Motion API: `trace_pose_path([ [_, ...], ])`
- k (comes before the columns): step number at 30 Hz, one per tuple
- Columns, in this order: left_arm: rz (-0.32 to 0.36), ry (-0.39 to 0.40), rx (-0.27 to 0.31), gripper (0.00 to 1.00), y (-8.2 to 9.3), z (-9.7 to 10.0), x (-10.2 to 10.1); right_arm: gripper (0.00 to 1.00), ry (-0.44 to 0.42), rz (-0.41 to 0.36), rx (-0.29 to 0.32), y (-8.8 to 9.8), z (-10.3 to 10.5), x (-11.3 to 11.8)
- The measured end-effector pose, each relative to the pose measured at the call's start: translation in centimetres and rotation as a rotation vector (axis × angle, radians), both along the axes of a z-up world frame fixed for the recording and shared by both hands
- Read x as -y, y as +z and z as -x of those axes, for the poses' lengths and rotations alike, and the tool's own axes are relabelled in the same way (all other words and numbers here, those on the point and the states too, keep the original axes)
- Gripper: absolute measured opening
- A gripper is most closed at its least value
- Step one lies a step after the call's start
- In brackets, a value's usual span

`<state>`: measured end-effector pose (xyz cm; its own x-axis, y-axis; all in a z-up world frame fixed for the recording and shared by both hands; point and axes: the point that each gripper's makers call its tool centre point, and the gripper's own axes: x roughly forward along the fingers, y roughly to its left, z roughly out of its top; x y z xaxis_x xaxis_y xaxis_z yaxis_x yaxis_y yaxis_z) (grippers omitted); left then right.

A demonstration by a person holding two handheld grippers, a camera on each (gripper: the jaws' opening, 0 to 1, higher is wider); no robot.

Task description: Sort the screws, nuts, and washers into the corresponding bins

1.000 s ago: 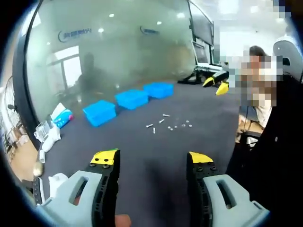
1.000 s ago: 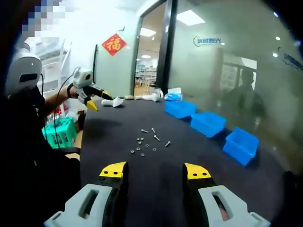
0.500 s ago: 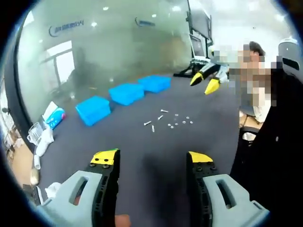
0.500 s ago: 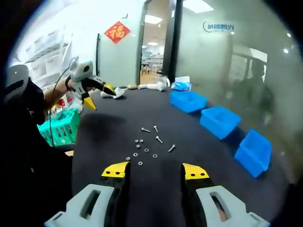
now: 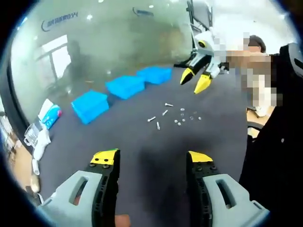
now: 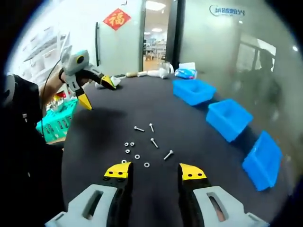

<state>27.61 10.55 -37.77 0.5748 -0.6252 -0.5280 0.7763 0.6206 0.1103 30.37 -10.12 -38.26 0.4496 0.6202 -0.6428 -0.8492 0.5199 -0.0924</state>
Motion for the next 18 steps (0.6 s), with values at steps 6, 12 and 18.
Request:
trace_pose_path([
  [6, 0.012, -0.013, -0.014, 0.54, -0.2, -0.2, 0.7, 0.32, 0.01, 0.035, -0.027, -1.1, -0.8, -0.4],
  [12, 0.023, -0.022, -0.011, 0.54, 0.0, 0.1, 1.2, 0.3, 0.01, 0.062, -0.062, -2.3, -1.6, -1.3],
  [18, 0.027, -0.027, -0.008, 0.54, 0.1, 0.4, 1.6, 0.28, 0.02, 0.113, -0.11, -4.0, -2.8, -2.0],
])
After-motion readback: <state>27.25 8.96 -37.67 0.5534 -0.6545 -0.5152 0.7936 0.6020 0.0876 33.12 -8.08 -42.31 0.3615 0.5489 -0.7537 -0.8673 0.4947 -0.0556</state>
